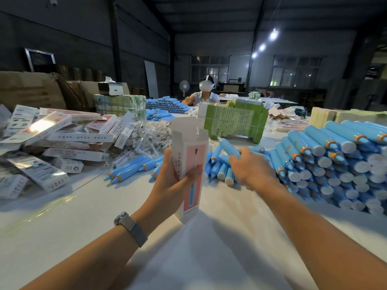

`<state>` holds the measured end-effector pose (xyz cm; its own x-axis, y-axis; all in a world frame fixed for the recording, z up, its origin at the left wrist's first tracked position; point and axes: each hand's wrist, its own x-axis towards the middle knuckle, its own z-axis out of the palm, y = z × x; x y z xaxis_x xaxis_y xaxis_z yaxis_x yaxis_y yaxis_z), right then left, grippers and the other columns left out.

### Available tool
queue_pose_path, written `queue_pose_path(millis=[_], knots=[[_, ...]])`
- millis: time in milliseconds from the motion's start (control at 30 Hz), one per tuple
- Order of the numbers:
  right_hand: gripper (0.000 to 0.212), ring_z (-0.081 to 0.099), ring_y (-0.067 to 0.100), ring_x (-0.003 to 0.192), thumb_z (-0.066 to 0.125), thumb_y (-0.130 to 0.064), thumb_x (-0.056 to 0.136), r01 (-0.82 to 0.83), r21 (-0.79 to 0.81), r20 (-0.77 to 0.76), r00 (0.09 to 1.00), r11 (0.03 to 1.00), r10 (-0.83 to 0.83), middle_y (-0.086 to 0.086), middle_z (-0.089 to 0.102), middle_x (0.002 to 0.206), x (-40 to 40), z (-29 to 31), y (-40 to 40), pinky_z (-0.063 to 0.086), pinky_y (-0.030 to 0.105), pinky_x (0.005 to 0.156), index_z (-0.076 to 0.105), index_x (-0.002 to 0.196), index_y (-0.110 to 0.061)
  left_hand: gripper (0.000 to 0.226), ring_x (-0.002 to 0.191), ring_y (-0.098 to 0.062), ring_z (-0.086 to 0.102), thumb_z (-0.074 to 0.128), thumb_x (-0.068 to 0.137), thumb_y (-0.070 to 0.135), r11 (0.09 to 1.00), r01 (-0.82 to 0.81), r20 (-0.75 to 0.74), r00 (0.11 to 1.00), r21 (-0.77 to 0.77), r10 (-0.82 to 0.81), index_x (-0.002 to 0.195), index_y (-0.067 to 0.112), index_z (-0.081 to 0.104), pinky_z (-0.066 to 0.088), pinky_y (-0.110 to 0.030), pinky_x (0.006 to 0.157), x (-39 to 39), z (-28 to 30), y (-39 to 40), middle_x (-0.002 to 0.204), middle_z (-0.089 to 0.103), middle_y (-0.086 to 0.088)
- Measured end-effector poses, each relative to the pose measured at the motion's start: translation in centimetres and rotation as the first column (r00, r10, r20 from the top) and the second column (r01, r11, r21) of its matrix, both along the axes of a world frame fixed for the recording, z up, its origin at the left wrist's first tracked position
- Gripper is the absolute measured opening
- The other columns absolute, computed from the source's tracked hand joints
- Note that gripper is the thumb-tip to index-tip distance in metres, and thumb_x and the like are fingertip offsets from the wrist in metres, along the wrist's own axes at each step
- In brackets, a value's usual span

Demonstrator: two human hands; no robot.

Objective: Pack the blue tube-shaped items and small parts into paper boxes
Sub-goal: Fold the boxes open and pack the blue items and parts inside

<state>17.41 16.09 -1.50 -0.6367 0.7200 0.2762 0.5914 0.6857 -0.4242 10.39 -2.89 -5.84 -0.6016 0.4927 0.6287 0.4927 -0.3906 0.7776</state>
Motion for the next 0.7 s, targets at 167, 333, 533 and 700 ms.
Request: queue_pose_path(millis=[167, 333, 533, 700], knots=[[0.025, 0.054, 0.013, 0.067, 0.050, -0.038, 0.100, -0.460, -0.479, -0.673, 0.739, 0.748, 0.023, 0.001, 0.064, 0.078, -0.5, 1.9, -1.9, 0.039, 0.025, 0.055, 0.056, 0.108, -0.015, 0.037, 0.093, -0.005, 0.066, 0.063, 0.086, 0.024, 0.998, 0.056, 0.017, 0.998, -0.013, -0.056, 0.117, 0.037, 0.048, 0.058, -0.028, 0.080, -0.1, 0.2, -0.1, 0.096, 0.067, 0.017], [0.041, 0.062, 0.005, 0.074, 0.051, -0.016, 0.101, -0.819, -0.371, -0.916, 0.400, 0.439, -0.027, -0.005, 0.075, 0.085, 0.3, 4.7, -4.0, 0.048, 0.023, 0.068, 0.043, 0.141, -0.017, 0.032, 0.090, -0.002, 0.064, 0.062, 0.087, 0.020, 0.994, 0.106, 0.014, 0.994, -0.038, -0.106, 0.113, 0.032, 0.048, 0.055, -0.023, 0.078, 0.2, 0.2, -0.1, 0.094, 0.067, 0.017], [0.079, 0.069, 0.018, 0.090, 0.060, -0.001, 0.086, -0.823, -0.044, -0.963, 0.186, 0.566, 0.195, 0.001, 0.065, 0.100, 2.1, 7.0, -5.5, 0.059, 0.042, 0.079, 0.028, 0.142, -0.047, 0.028, 0.088, 0.000, 0.064, 0.061, 0.089, 0.016, 0.995, 0.097, -0.015, 0.995, -0.017, -0.098, 0.112, 0.029, 0.049, 0.054, -0.021, 0.078, 0.4, 0.2, -0.2, 0.093, 0.067, 0.019], [0.094, 0.068, 0.008, 0.077, 0.063, -0.001, 0.078, -0.692, 0.150, -0.944, 0.111, 0.707, 0.309, 0.008, 0.057, 0.111, 3.5, 8.3, -6.0, 0.055, 0.032, 0.063, 0.017, 0.152, -0.038, 0.028, 0.090, 0.003, 0.064, 0.059, 0.091, 0.019, 0.993, 0.086, -0.043, 0.995, -0.077, -0.090, 0.113, 0.030, 0.046, 0.054, -0.019, 0.078, 0.4, 0.4, -0.6, 0.094, 0.066, 0.023]])
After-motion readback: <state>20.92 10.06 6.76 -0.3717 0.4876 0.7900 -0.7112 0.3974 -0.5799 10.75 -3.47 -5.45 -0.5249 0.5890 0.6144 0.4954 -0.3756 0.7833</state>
